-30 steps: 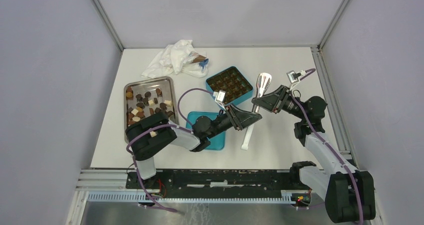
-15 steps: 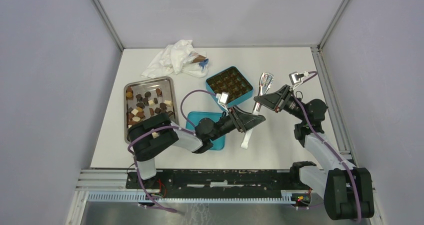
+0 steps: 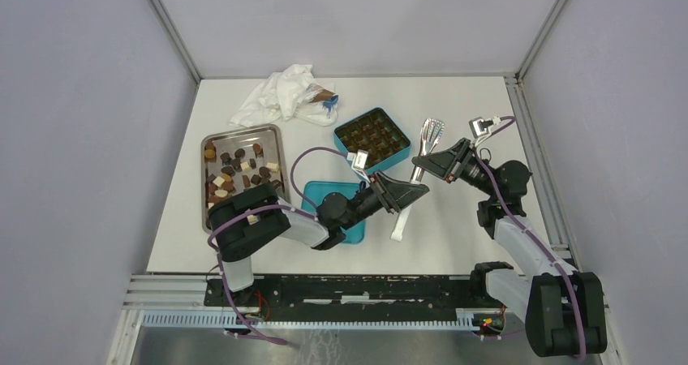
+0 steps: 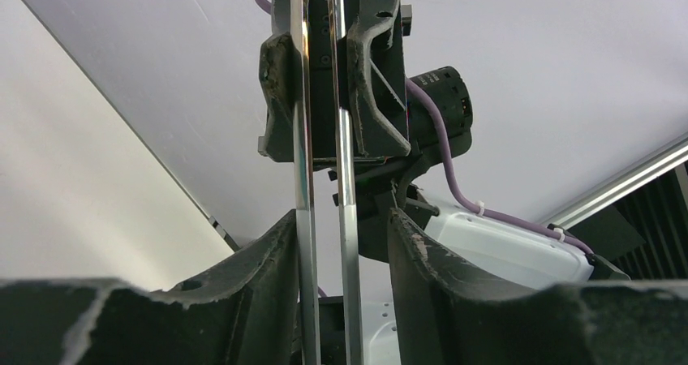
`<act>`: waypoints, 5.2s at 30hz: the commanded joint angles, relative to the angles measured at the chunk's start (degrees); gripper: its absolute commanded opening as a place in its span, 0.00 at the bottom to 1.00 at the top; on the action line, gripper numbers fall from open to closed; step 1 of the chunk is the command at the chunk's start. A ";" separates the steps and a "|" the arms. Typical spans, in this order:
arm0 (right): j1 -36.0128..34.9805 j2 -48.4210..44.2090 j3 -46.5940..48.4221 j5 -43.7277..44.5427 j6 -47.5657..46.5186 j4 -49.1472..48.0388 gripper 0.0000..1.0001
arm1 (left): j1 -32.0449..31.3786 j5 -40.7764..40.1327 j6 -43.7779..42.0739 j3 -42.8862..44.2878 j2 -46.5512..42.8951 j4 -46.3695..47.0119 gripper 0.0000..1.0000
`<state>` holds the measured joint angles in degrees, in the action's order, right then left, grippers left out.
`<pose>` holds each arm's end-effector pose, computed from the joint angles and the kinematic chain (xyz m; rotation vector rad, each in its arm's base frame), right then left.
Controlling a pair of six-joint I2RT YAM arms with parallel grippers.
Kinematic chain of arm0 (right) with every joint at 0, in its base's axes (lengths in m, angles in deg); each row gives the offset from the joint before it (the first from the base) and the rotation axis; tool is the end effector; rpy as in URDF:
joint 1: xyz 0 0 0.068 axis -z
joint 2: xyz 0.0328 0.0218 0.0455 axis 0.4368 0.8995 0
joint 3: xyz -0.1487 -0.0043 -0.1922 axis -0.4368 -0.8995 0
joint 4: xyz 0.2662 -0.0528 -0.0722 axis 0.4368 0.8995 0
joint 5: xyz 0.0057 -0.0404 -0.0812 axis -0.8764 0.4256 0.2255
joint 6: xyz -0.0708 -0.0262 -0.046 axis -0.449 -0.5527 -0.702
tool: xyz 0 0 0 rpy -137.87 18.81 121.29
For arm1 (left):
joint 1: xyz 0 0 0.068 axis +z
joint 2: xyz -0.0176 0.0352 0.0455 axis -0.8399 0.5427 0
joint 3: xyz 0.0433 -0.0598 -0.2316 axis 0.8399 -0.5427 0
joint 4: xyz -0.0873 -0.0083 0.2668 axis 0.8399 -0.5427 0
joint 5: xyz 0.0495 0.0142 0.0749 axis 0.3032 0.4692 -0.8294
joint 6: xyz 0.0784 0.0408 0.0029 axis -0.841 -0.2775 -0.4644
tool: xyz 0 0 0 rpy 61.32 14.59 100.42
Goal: Pack the chocolate
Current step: Adjust the clamp, then pick up the fake chocolate from the plate.
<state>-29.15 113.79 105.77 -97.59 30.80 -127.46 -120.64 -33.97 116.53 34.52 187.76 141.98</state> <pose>0.2588 0.0781 0.2376 0.0685 1.6488 1.6997 0.1730 -0.3465 0.1845 -0.0046 1.4206 -1.9093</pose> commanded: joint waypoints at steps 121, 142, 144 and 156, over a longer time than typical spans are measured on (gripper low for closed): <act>13.52 -8.04 2.97 -8.76 -42.70 17.17 0.94 | 11.86 6.12 -2.00 -11.92 -25.02 -26.30 0.54; 15.04 -6.84 3.99 -8.97 -55.74 29.55 0.93 | 28.23 11.52 -18.50 3.61 -46.59 -91.59 0.52; 15.10 -6.85 4.19 -8.96 -56.35 30.29 0.93 | 31.31 11.82 -20.81 5.32 -47.72 -97.07 0.51; 15.03 -6.84 5.14 -8.64 -59.00 33.39 0.93 | 46.96 6.89 -38.03 17.91 -45.26 -125.00 0.51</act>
<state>-14.26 106.99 108.21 -106.37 -26.26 -93.95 -77.32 -24.57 88.77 46.95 140.92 27.17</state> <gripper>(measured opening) 0.931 0.514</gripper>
